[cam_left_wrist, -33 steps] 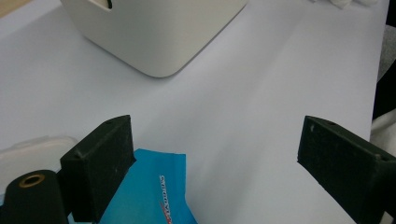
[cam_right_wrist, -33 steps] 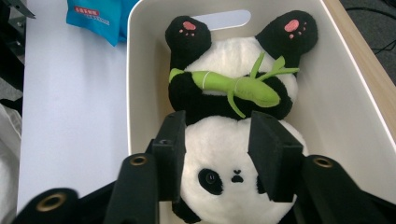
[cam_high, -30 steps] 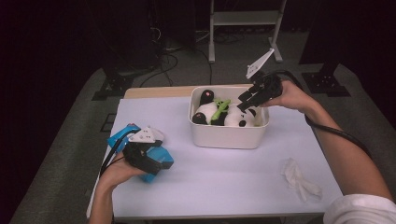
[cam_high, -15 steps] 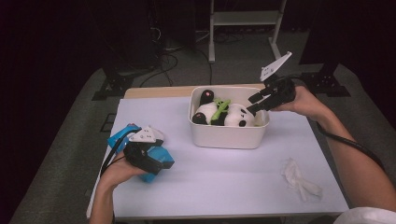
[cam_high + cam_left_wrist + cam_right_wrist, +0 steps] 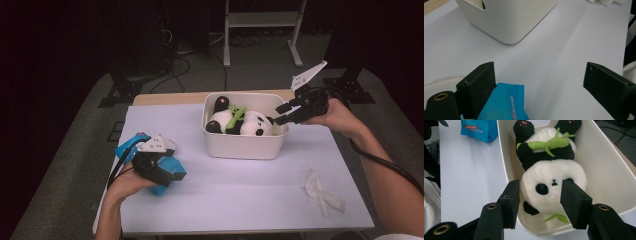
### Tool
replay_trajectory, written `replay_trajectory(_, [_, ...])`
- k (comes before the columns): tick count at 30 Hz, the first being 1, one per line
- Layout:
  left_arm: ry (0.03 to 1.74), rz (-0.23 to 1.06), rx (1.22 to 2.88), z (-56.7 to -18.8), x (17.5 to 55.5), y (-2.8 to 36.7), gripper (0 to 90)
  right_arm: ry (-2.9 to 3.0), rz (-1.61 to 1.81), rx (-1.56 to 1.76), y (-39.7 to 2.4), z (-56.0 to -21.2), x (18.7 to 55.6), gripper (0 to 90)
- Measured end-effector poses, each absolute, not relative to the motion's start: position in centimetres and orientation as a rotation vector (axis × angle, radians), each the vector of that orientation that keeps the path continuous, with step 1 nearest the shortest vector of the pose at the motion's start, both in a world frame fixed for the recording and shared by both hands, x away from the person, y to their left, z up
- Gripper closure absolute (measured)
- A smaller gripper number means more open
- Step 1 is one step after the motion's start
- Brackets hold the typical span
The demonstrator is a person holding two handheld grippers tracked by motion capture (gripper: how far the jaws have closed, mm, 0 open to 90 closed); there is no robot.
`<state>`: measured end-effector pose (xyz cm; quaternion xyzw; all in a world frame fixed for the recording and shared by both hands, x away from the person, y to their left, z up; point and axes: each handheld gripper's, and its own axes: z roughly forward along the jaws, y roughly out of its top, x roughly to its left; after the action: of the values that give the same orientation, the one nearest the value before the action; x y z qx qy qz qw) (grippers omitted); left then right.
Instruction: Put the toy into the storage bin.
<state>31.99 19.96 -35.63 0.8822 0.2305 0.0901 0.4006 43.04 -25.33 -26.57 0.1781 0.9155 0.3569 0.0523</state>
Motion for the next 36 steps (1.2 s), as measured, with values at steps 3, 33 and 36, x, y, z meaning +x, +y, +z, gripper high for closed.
replay_trajectory(3, [0.579, 0.226, 2.235, -35.7, 32.0, 19.9, 9.7, 2.776, 1.095, 0.555, -25.8, -26.9, 42.4, 48.0])
replay_trajectory(33, [0.568, 0.188, 2.241, -36.1, 32.3, 19.3, 9.7, 2.734, 1.108, 0.729, -30.7, -31.1, 38.0, 44.5])
replay_trajectory(36, [0.567, 0.193, 2.245, -36.1, 32.3, 19.3, 9.7, 2.73, 1.114, 0.752, -31.2, -31.8, 37.5, 44.5])
